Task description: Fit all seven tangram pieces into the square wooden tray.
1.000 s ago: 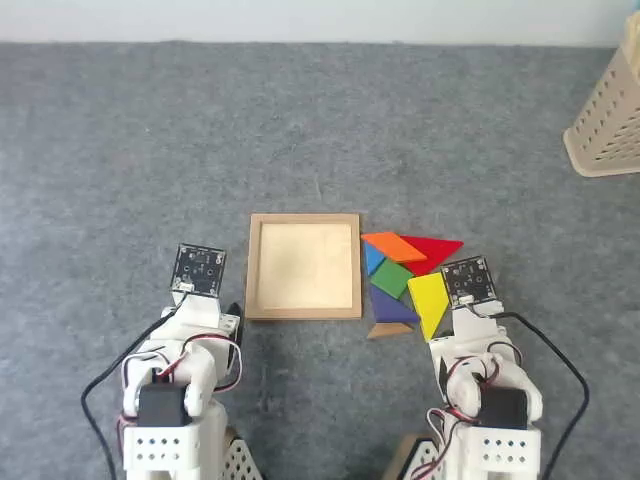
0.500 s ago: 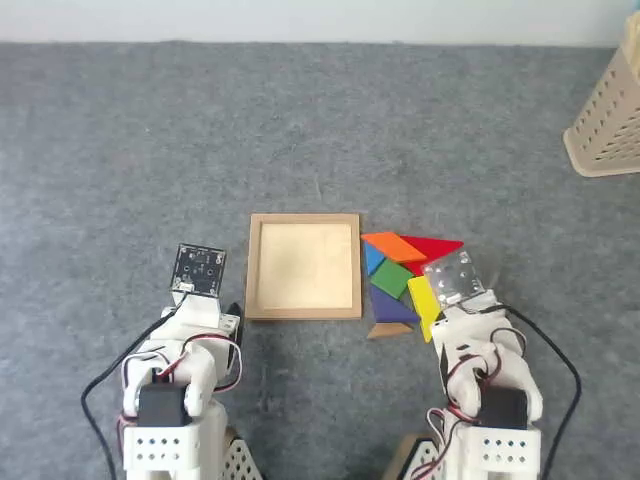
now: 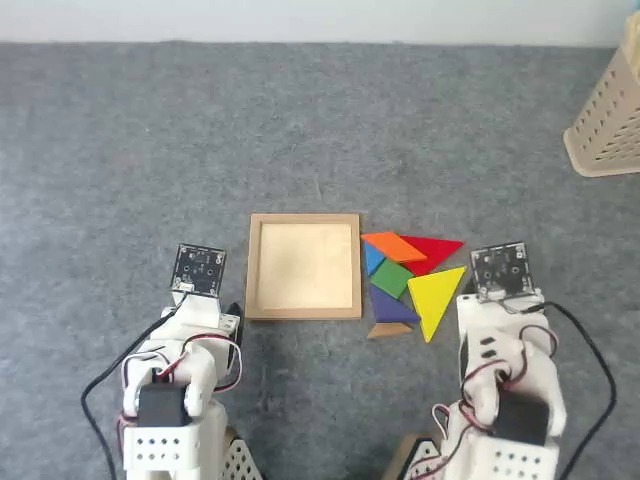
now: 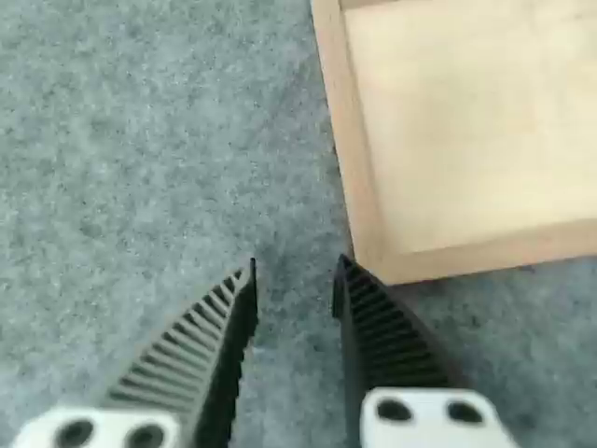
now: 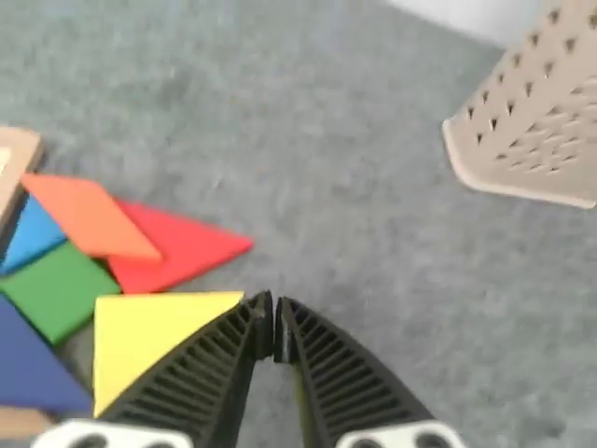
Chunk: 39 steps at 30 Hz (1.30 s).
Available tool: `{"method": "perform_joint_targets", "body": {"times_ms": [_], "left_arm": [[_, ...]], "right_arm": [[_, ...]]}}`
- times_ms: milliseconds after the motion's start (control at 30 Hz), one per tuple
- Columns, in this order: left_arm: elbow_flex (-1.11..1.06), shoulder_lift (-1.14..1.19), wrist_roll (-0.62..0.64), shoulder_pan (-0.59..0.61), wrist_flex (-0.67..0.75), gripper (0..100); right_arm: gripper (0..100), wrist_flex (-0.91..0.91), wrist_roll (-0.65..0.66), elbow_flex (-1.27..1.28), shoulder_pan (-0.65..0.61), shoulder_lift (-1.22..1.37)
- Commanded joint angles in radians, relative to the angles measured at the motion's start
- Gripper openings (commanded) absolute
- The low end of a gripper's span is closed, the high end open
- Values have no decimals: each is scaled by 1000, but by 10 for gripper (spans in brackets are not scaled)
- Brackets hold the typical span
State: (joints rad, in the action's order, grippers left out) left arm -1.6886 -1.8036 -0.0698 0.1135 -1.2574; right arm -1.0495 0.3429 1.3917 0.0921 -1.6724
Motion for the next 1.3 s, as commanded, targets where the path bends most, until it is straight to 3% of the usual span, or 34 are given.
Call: {"method": "perform_joint_targets", "body": {"times_ms": [0, 300, 567, 867, 1167, 1267], "left_arm": [[4, -15, 8, -2, -5, 133], [4, -15, 8, -2, -5, 133], [4, -15, 8, -2, -5, 133], [4, -15, 8, -2, -5, 133], [4, -15, 8, -2, -5, 133], [4, -15, 8, -2, -5, 133]], "right_arm": [[6, 56, -44, -146, 12, 219], [6, 12, -104, -482, -265, 908], [9, 5, -318, -775, -289, 1343], [322, -127, -620, -907, -321, 1557], [330, -99, -655, -919, -338, 1666], [330, -71, -736, -919, -346, 1672]]}}
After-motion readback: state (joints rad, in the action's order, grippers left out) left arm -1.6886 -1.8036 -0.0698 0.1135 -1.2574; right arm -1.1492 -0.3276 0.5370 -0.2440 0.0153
